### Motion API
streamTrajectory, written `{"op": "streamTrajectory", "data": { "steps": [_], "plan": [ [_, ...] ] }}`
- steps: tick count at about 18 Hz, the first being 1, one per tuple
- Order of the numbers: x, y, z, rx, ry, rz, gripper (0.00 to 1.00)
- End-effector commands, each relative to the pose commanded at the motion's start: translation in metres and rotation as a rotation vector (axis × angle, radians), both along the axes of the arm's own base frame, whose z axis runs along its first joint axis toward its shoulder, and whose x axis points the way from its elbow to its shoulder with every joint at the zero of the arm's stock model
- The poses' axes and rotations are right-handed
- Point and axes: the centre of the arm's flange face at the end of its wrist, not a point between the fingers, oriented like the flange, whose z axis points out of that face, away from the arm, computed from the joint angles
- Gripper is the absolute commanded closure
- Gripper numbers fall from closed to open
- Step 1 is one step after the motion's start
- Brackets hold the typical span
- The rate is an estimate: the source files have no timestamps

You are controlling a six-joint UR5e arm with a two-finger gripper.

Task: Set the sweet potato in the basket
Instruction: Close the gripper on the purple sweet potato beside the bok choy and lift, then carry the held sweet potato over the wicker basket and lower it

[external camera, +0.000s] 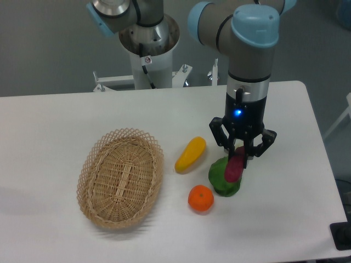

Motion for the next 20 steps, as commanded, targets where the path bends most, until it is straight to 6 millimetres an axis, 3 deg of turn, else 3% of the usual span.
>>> {"op": "streamTrajectory", "data": {
  "steps": [7,13,16,20],
  "plan": [
    [-0.002,0.003,-0.006,-0.008,-0.007,0.001,0.70],
    [0.004,0.016,-0.024,-0.056,-0.015,0.007,0.70],
    [0.026,0.034,-0.027,-0.082,-0.017,0.060,0.70],
    [0.070,0.057,-0.041,-0.122,-0.033,0.123,0.70]
  ]
}}
